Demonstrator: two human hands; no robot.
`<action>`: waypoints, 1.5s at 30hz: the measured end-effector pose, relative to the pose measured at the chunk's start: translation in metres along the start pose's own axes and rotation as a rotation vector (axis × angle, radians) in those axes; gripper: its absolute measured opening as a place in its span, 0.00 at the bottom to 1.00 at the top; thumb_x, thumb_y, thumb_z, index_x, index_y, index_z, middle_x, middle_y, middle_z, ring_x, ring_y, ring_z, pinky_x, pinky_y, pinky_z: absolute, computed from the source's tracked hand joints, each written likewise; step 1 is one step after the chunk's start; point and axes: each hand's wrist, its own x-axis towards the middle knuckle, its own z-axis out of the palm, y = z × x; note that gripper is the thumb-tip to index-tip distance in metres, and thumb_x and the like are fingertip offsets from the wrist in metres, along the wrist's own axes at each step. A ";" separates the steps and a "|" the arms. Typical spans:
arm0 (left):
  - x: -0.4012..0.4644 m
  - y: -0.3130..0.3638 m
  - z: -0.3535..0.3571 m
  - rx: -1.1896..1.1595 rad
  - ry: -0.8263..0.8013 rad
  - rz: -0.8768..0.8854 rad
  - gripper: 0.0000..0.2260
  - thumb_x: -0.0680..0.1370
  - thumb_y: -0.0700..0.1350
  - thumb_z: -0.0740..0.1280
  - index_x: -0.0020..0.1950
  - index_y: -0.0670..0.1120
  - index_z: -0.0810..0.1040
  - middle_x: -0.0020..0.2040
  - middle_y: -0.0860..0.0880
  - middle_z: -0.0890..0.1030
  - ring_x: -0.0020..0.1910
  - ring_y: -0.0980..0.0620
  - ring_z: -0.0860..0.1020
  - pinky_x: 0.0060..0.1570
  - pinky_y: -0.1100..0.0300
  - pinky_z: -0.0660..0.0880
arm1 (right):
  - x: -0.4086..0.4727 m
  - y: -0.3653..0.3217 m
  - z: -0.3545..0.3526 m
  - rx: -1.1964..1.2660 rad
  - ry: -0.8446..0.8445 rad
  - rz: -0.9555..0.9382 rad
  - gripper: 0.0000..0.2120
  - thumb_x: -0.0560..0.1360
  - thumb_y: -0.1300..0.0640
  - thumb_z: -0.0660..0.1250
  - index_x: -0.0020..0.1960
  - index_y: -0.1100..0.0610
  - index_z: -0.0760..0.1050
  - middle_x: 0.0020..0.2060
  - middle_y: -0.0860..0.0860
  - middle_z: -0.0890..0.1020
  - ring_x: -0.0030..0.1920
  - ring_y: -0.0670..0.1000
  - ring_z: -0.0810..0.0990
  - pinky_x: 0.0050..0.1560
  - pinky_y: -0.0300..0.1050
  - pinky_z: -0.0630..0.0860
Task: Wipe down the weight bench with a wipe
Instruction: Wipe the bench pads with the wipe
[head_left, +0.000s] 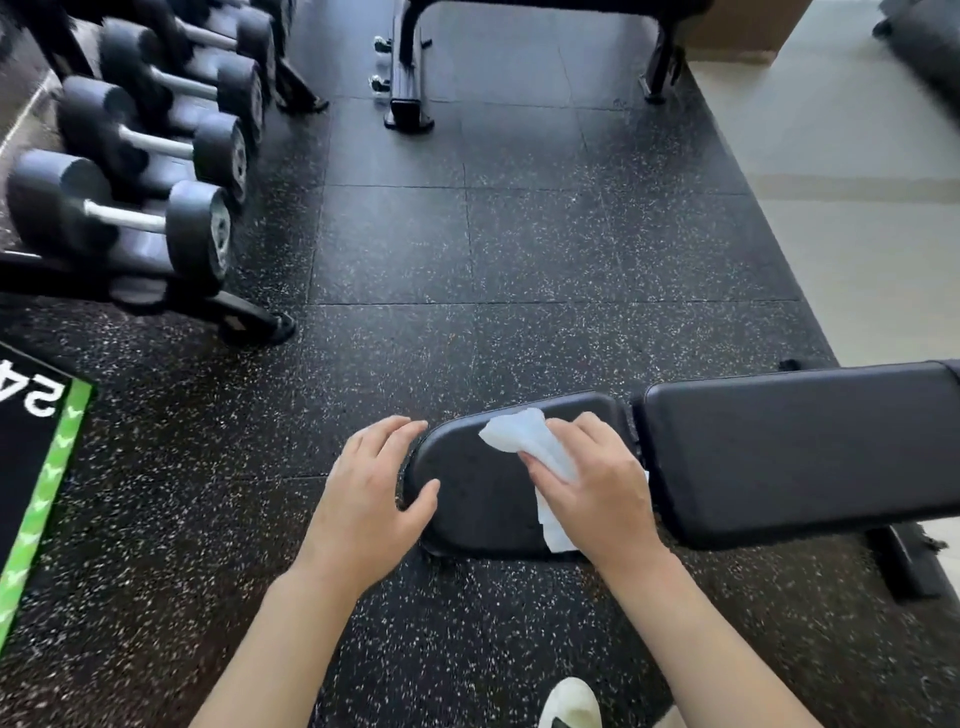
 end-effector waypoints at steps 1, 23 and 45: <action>0.004 -0.012 0.014 -0.007 0.002 0.004 0.29 0.78 0.54 0.71 0.78 0.50 0.71 0.75 0.53 0.71 0.76 0.53 0.66 0.77 0.48 0.66 | 0.005 0.006 0.010 -0.021 0.012 -0.016 0.12 0.75 0.49 0.75 0.57 0.50 0.81 0.41 0.44 0.72 0.44 0.48 0.75 0.42 0.46 0.75; 0.009 -0.131 0.135 -0.231 0.103 0.103 0.30 0.76 0.64 0.69 0.77 0.61 0.67 0.72 0.71 0.67 0.76 0.65 0.64 0.73 0.73 0.58 | 0.015 0.011 0.153 -0.254 -0.193 -0.297 0.16 0.76 0.42 0.70 0.61 0.47 0.80 0.42 0.45 0.71 0.45 0.50 0.73 0.44 0.49 0.76; 0.004 -0.166 0.115 -0.162 0.019 0.142 0.39 0.71 0.66 0.74 0.80 0.63 0.64 0.70 0.70 0.70 0.72 0.70 0.64 0.71 0.66 0.63 | -0.017 -0.001 0.174 -0.203 -0.136 -0.335 0.16 0.77 0.39 0.69 0.50 0.52 0.81 0.39 0.46 0.72 0.41 0.50 0.75 0.42 0.46 0.74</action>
